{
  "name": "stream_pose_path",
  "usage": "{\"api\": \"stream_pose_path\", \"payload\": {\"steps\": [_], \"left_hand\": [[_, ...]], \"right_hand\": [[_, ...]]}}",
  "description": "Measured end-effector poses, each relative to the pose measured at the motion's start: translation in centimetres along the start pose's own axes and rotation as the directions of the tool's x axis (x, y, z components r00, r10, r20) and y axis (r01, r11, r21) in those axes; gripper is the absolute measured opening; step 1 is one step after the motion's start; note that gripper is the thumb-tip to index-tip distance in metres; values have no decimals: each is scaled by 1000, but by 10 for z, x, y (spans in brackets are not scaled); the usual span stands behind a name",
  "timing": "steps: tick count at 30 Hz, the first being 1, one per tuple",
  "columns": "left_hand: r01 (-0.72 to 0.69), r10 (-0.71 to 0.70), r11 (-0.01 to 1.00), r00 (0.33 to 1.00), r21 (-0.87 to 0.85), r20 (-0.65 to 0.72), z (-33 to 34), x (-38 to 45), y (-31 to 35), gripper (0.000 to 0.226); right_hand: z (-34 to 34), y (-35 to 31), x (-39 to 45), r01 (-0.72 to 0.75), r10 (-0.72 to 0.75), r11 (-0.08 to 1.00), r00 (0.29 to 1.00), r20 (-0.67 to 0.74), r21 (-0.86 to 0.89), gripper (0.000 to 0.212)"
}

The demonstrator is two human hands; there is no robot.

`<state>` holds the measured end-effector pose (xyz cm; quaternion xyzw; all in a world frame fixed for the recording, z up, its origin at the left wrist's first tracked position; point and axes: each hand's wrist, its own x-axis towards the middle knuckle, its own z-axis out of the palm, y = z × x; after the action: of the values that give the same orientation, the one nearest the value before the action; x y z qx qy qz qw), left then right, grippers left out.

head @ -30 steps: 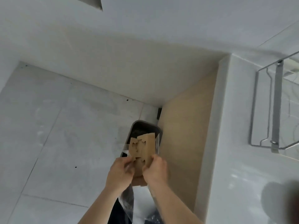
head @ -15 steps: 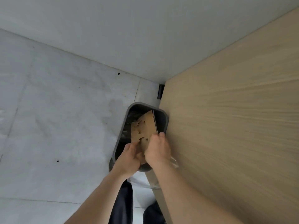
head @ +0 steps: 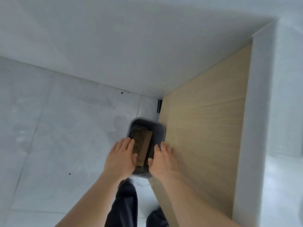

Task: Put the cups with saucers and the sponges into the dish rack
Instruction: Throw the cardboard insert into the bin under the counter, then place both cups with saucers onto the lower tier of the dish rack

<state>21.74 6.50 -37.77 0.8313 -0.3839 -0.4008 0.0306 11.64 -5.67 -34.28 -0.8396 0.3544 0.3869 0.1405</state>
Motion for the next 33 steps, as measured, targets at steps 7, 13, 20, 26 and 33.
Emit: {"api": "stream_pose_path", "payload": {"steps": [7, 13, 20, 26, 33], "left_hand": [[-30, 37, 995, 997, 92, -68, -98, -65, 27, 62], [-59, 77, 992, 984, 114, -161, -166, -125, 70, 63], [-118, 151, 985, 940, 124, -306, -216, -174, 149, 64], [-210, 243, 969, 915, 133, -323, -210, -201, 247, 67], [-285, 305, 952, 896, 110, -323, -162, -217, 371, 69]], "right_hand": [[-72, 0, -81, 67, -67, 998, 994, -82, 1, 71], [-135, 11, -163, 145, -122, 985, 969, -215, 93, 73], [-182, 64, -245, 214, -132, 968, 876, -465, 130, 65], [-192, 166, -296, 173, -23, 961, 827, -562, 215, 69], [-177, 305, -335, 108, 127, 932, 796, -592, 345, 65]]}}
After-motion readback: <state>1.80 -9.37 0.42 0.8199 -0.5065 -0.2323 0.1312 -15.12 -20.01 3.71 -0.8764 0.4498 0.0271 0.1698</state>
